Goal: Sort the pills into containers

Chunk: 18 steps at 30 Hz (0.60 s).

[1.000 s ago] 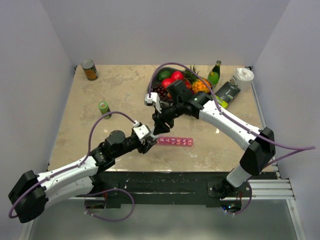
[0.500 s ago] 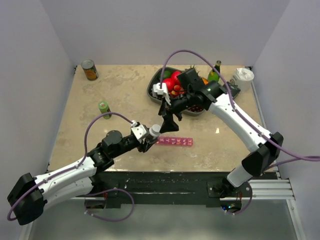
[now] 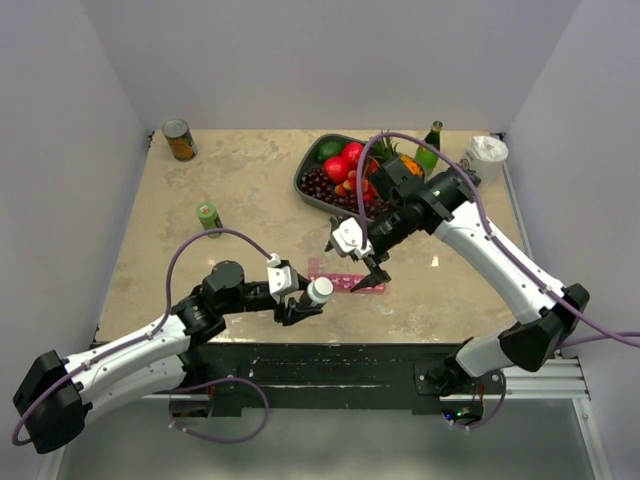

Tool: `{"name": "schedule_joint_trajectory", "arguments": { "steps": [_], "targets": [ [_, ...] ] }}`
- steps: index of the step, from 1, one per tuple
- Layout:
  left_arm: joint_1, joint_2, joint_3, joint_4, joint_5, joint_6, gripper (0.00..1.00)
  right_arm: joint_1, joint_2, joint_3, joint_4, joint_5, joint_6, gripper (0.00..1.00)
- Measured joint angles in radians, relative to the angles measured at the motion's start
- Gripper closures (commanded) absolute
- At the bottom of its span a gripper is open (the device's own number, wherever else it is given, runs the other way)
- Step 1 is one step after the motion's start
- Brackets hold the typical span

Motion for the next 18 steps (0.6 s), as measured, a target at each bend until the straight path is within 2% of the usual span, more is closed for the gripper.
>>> {"name": "schedule_joint_trajectory", "arguments": {
  "steps": [5, 14, 18],
  "targets": [
    [0.000, 0.039, 0.000, 0.028, 0.084, -0.035, 1.00, 0.058, 0.038, -0.048, -0.034, -0.002, -0.128, 0.02],
    [0.000, 0.095, 0.001, 0.060, 0.159, -0.067, 1.00, 0.108, 0.049, -0.050, -0.042, -0.003, -0.175, 0.05],
    [0.000, 0.095, 0.001, 0.070, 0.170, -0.071, 1.00, 0.127, 0.058, -0.050, -0.043, -0.002, -0.175, 0.15]
  ]
}}
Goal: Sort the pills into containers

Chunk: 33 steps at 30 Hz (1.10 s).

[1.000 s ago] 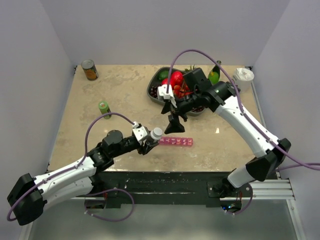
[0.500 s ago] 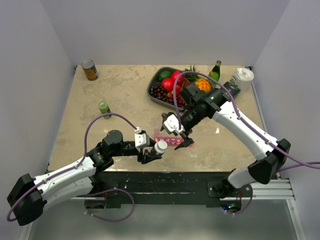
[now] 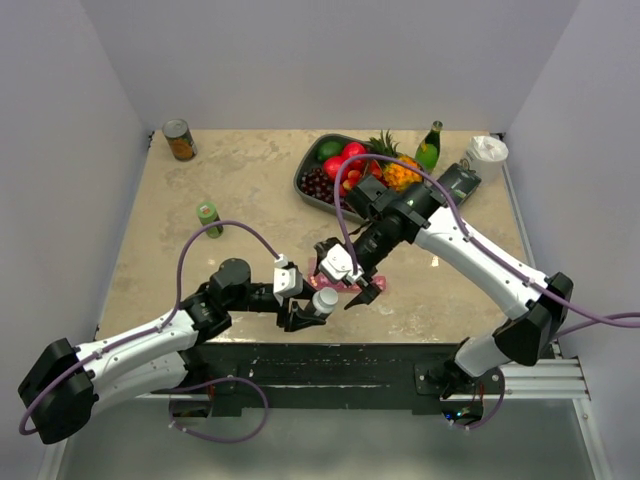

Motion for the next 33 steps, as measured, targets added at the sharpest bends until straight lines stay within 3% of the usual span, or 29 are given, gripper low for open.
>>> {"name": "schedule_joint_trajectory", "arguments": {
  "steps": [5, 19, 27, 33],
  "targets": [
    [0.000, 0.000, 0.000, 0.009, 0.006, -0.001, 1.00, 0.029, 0.023, 0.000, -0.003, 0.004, 0.022, 0.36],
    [-0.002, -0.008, 0.004, 0.010, -0.008, -0.010, 1.00, 0.057, 0.045, 0.000, 0.038, 0.054, 0.206, 0.68],
    [-0.005, -0.078, -0.028, 0.008, -0.205, -0.031, 1.00, 0.042, 0.044, -0.031, 0.240, 0.091, 0.554, 0.70],
    [-0.019, -0.058, -0.060, 0.077, -0.463, -0.037, 1.00, 0.022, 0.068, -0.059, 0.454, 0.206, 0.903, 0.69]
  ]
}}
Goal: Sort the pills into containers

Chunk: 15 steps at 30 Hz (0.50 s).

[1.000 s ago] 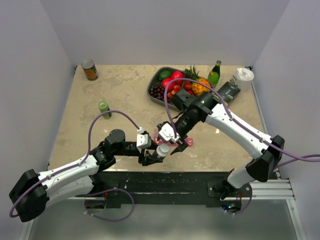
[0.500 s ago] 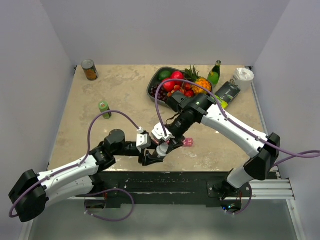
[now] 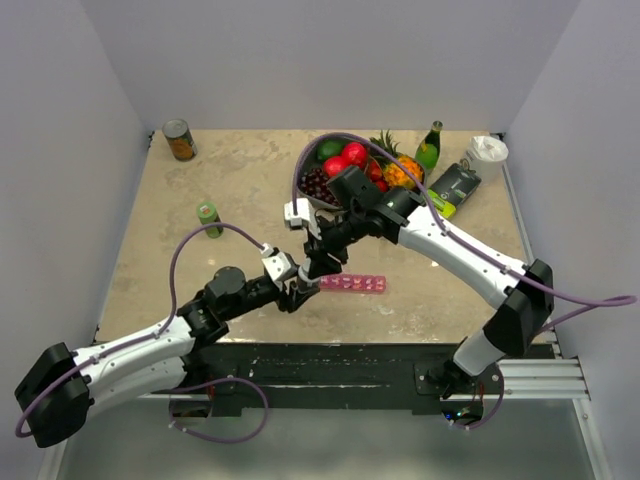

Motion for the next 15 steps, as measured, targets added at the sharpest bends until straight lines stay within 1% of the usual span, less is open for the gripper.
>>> {"name": "schedule_joint_trajectory", "arguments": {
  "steps": [1, 2, 3, 5, 6, 8, 9, 10, 13, 15],
  "targets": [
    [-0.001, 0.011, 0.000, 0.008, -0.053, 0.005, 1.00, -0.006, 0.013, 0.000, 0.041, 0.023, 0.061, 0.68],
    [-0.003, 0.025, 0.000, 0.014, -0.104, 0.012, 1.00, -0.014, 0.026, -0.001, 0.076, 0.042, 0.117, 0.65],
    [-0.004, 0.036, 0.000, 0.018, -0.139, 0.016, 1.00, -0.020, 0.039, -0.001, 0.101, 0.056, 0.157, 0.55],
    [-0.004, 0.059, 0.000, 0.017, -0.214, 0.024, 1.00, -0.033, 0.070, -0.001, 0.149, 0.071, 0.234, 0.44],
    [-0.004, 0.066, 0.000, 0.014, -0.237, 0.027, 1.00, -0.037, 0.082, -0.001, 0.163, 0.074, 0.259, 0.30],
    [-0.004, 0.067, 0.000, 0.036, -0.254, 0.038, 1.00, -0.040, 0.098, 0.000, 0.159, 0.074, 0.282, 0.20],
    [-0.006, 0.060, 0.001, 0.047, -0.251, 0.044, 1.00, -0.041, 0.101, 0.001, 0.154, 0.069, 0.290, 0.08],
    [-0.010, 0.053, -0.001, 0.050, -0.252, 0.043, 1.00, -0.047, 0.103, 0.012, 0.141, 0.063, 0.286, 0.02],
    [-0.015, 0.013, -0.001, 0.073, -0.231, 0.034, 1.00, -0.082, 0.100, 0.072, 0.072, 0.024, 0.247, 0.01],
    [-0.011, -0.024, -0.001, 0.082, -0.213, 0.015, 1.00, -0.104, 0.080, 0.110, 0.015, -0.006, 0.183, 0.01]
  ]
}}
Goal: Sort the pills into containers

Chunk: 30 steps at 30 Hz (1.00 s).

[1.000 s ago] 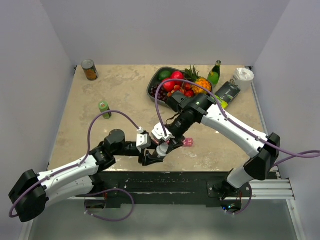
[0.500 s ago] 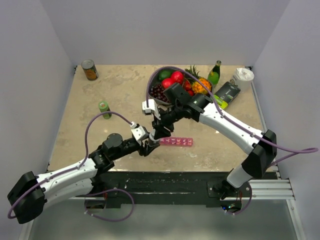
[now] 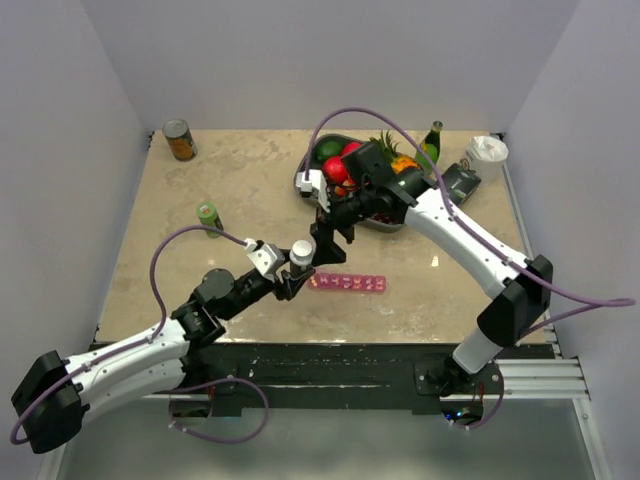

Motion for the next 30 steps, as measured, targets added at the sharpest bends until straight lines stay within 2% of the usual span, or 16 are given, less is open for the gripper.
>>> {"name": "schedule_joint_trajectory", "arguments": {
  "steps": [3, 8, 11, 14, 19, 22, 25, 30],
  "targets": [
    [0.003, -0.049, -0.002, -0.006, 0.054, -0.030, 1.00, -0.020, -0.061, 0.017, -0.070, -0.031, -0.109, 0.01],
    [0.006, -0.079, -0.003, -0.024, 0.206, -0.066, 1.00, -0.018, -0.166, 0.017, -0.262, -0.135, -0.458, 0.01],
    [0.010, -0.062, 0.003, -0.044, 0.331, -0.074, 1.00, -0.011, -0.171, 0.017, -0.372, -0.220, -0.694, 0.02],
    [0.010, -0.011, 0.029, -0.073, 0.461, -0.073, 1.00, 0.009, -0.126, 0.021, -0.422, -0.276, -0.834, 0.08],
    [0.011, 0.023, 0.043, -0.097, 0.576, -0.072, 1.00, 0.071, -0.055, 0.021, -0.450, -0.282, -0.904, 0.32],
    [0.014, 0.026, 0.043, -0.097, 0.608, -0.071, 1.00, 0.089, -0.049, 0.021, -0.459, -0.280, -0.902, 0.42],
    [0.017, 0.029, 0.043, -0.097, 0.622, -0.071, 1.00, 0.092, -0.053, 0.021, -0.465, -0.278, -0.891, 0.51],
    [0.025, 0.031, 0.044, -0.097, 0.629, -0.070, 1.00, 0.093, -0.053, 0.020, -0.467, -0.275, -0.863, 0.59]
  ]
}}
